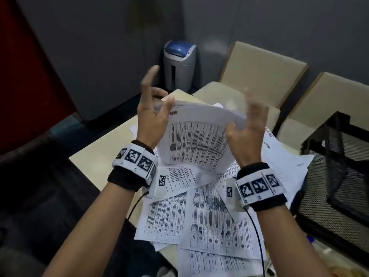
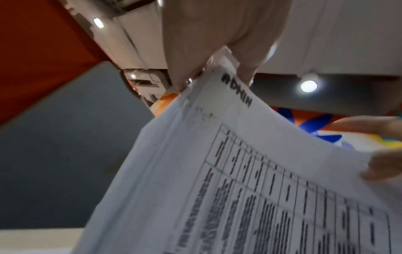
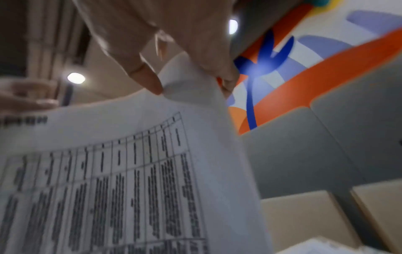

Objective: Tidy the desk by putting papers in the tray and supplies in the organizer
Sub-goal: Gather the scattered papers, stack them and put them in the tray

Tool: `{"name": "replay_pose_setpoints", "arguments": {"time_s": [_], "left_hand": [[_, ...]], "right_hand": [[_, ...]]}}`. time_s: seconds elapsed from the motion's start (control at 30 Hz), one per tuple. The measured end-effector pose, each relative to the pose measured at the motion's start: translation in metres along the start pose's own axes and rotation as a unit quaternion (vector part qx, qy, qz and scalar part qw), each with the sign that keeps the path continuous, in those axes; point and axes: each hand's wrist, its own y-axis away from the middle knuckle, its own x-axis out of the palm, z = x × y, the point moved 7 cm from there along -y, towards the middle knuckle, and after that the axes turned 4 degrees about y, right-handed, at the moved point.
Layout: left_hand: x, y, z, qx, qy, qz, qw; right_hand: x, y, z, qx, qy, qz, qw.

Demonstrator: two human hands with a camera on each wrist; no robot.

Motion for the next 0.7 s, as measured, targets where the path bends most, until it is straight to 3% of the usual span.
{"name": "replay_pose_setpoints", "arguments": {"time_s": [0.07, 0.17, 0.27, 0.33, 0.4, 0.47, 0.6, 0.7], "left_hand": [[0.005, 0.004, 0.006, 0.021, -0.087, 0.025, 0.996], [-0.003, 0.01, 0.024, -0.021, -0.08, 0.005, 0.997], [0.001, 0.022, 0.044, -0.083, -0.015, -0.01, 0.996], [0.013, 0.03, 0.056, -0.147, 0.008, -0.004, 0.989], [0.02, 0.032, 0.057, -0.195, 0.006, -0.019, 0.981], [0.021, 0.024, 0.046, -0.199, 0.037, -0.022, 0.979], [0.021, 0.008, 0.024, -0.186, 0.199, 0.053, 0.961], [0.027, 0.021, 0.033, -0.209, 0.171, 0.142, 0.953]], "right_hand": [[0.011, 0.004, -0.008, 0.015, 0.068, 0.038, 0.997], [0.013, 0.006, -0.023, 0.076, -0.029, 0.022, 0.996], [0.033, 0.02, -0.047, 0.239, -0.217, 0.077, 0.944], [0.05, 0.035, -0.051, 0.288, -0.199, 0.153, 0.924], [0.049, 0.039, -0.045, 0.277, -0.167, 0.153, 0.934], [0.035, 0.03, -0.039, 0.264, -0.202, 0.103, 0.937], [-0.004, 0.013, -0.04, 0.235, -0.278, -0.001, 0.931], [0.005, 0.028, -0.057, 0.267, -0.231, 0.057, 0.934]]}}
